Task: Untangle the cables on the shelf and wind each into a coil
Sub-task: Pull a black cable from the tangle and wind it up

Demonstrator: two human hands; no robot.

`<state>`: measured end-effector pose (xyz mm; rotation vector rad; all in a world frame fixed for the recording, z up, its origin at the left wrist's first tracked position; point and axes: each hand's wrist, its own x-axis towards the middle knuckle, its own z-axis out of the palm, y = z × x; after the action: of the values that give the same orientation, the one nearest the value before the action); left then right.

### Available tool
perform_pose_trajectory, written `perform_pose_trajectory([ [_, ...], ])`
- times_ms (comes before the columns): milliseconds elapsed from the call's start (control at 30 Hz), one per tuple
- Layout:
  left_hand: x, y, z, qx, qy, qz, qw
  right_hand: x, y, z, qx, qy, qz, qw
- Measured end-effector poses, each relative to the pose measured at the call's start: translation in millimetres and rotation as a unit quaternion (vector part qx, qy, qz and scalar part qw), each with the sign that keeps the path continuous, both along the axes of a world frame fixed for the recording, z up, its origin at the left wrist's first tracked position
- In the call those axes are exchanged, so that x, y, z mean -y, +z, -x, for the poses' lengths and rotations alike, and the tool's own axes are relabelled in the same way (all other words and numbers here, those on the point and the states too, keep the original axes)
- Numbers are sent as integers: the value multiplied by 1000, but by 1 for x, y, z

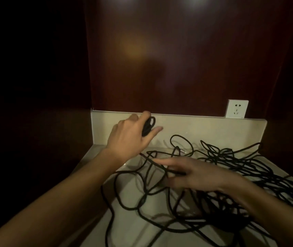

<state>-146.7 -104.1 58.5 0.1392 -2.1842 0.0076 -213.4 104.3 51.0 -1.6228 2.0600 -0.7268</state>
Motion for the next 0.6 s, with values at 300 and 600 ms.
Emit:
perform_pose_trajectory([
  [300,-13,-20,-13,197,5,36,980,8,41,12,-233,-33,60,970],
  [600,19,-2,4,196,169,-1,966,18,44,75,-387,-103,-7,916],
])
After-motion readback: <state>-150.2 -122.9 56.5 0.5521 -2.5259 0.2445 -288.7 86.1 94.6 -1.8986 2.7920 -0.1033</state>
